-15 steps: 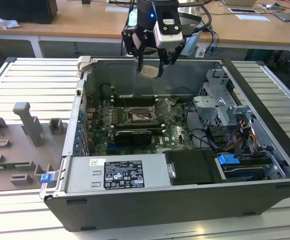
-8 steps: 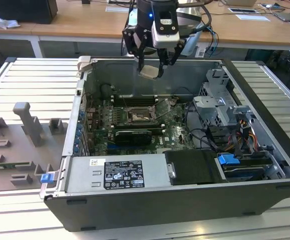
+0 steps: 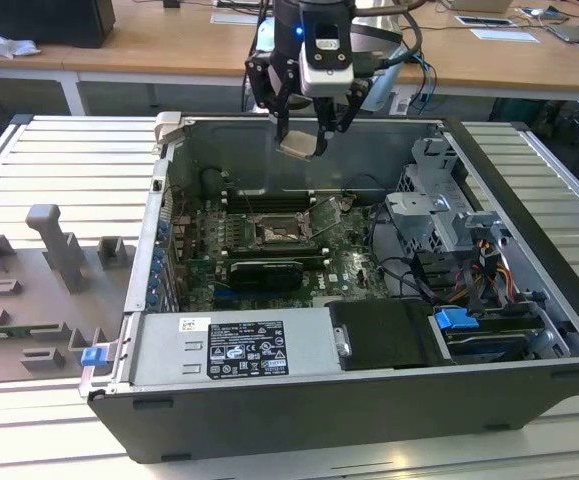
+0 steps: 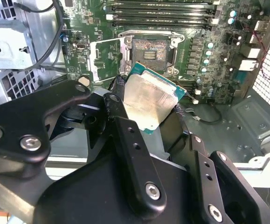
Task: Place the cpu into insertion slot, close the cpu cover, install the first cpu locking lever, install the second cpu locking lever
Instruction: 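Place the cpu into insertion slot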
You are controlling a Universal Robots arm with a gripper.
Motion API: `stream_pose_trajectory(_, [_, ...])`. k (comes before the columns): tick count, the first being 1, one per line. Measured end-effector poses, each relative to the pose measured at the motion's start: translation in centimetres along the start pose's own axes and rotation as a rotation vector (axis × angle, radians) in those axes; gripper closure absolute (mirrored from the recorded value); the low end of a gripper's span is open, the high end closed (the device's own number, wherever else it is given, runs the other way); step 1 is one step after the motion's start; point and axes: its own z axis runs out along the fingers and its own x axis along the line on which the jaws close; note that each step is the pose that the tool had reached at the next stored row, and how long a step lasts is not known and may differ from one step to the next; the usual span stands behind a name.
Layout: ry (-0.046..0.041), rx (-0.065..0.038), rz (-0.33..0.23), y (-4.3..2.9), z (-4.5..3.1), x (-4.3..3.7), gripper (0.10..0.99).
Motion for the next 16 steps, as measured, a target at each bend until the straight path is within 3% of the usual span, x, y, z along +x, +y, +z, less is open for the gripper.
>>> stream_pose_trajectory(9, [-0.0005,0.0,0.003,-0.04,0.35,-0.01,0.541])
stream_pose_trajectory(16, [-0.0039,0.0,0.041,-0.04,0.38,-0.01,0.541])
